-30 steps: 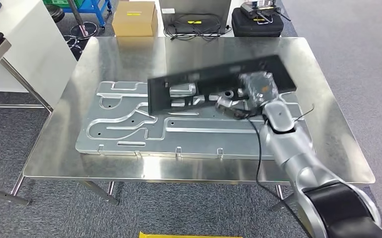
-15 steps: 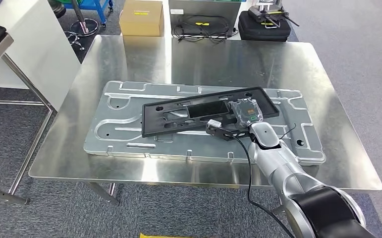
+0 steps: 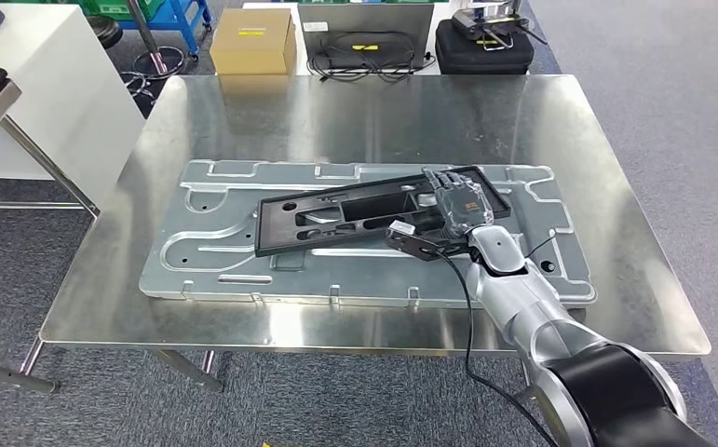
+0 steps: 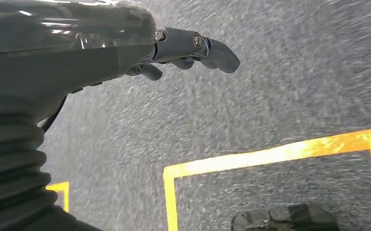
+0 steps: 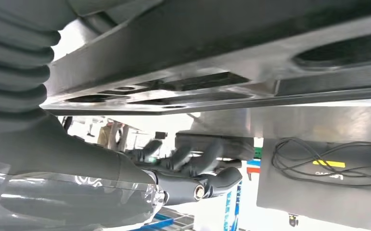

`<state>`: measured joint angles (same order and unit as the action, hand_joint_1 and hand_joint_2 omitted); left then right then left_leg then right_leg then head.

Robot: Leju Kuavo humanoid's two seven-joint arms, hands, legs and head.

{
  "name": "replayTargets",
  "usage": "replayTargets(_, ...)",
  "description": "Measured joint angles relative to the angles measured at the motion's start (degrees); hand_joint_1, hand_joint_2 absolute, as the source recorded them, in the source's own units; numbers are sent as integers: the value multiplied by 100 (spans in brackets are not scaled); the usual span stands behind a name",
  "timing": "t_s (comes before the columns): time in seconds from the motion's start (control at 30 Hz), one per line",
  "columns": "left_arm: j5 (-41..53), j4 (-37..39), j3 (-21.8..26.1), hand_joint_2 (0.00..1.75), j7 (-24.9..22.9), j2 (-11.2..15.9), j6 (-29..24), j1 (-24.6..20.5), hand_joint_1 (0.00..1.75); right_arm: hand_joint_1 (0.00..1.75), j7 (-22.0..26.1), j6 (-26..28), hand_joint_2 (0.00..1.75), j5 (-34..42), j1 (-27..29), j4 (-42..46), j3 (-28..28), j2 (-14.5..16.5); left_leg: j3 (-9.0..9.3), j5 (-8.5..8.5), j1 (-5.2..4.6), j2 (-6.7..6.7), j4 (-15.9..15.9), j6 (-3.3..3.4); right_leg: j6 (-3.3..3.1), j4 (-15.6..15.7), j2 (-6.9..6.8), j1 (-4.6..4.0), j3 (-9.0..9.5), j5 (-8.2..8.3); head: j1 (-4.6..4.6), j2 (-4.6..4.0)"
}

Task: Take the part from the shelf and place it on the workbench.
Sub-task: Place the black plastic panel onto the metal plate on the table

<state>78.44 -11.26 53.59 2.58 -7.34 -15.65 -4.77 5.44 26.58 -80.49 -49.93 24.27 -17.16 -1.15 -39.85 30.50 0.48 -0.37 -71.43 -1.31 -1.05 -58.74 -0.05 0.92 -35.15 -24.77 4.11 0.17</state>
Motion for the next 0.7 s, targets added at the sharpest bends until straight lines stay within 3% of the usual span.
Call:
replayTargets(0.1,-4,0,22,0,-29,0,1,-6,0,0,0,-1,0,4,-29,-6,0,13,566,-442,-17,-6,1106,72,42,-22,9,-22,-22,11,1,0)
replayTargets(0.23,25,0,31,0,-90,2,76,-1,0,0,-16,-14,0,-45,-60,-19,0,6,604,-552,-35,0,1303,187,179,-27,20,-21,-71,49,0,0)
replayTargets(0.3,36,0,31,0,-116,2,136,-2,0,0,-14,-31,0,-55,-111,-18,0,-16,567,-640,-18,21,1363,272,232,-264,18,-11,-162,-209,0,0)
replayTargets(0.4,40,0,31,0,-136,1,208,-13,0,0,49,-49,0,-35,-197,-7,0,-66,440,-748,-27,33,1368,328,280,-1271,13,0,-471,-894,0,0)
replayTargets(0.43,40,0,31,0,-135,1,225,-10,0,0,78,-48,0,-25,-206,9,0,-93,386,-783,-29,33,1357,327,292,-1515,12,0,-514,-992,0,0)
replayTargets(0.47,40,0,31,0,-128,0,237,-5,0,0,105,-46,0,-17,-210,38,0,-123,330,-817,-30,32,1342,322,298,-1566,11,1,-463,-977,0,0)
replayTargets(0.5,42,0,31,0,-115,0,246,-2,0,0,132,-48,0,-12,-216,78,0,-153,275,-847,-30,31,1322,312,296,-1380,10,2,-300,-861,0,0)
replayTargets(0.6,51,0,31,0,-69,-2,266,-5,0,0,220,-101,0,-5,-282,239,-2,-239,148,-936,-46,26,1271,253,251,-277,12,-17,416,-536,2,0)
replayTargets(0.63,50,0,31,0,-56,-3,268,-8,0,0,255,-135,0,5,-312,298,-3,-278,127,-975,-53,23,1267,225,227,-71,16,-32,524,-509,2,0)
replayTargets(0.7,35,0,32,0,-32,-4,269,-10,0,0,333,-201,0,51,-370,401,-12,-364,103,-1075,-51,17,1296,168,168,3,21,-62,506,-455,4,0)
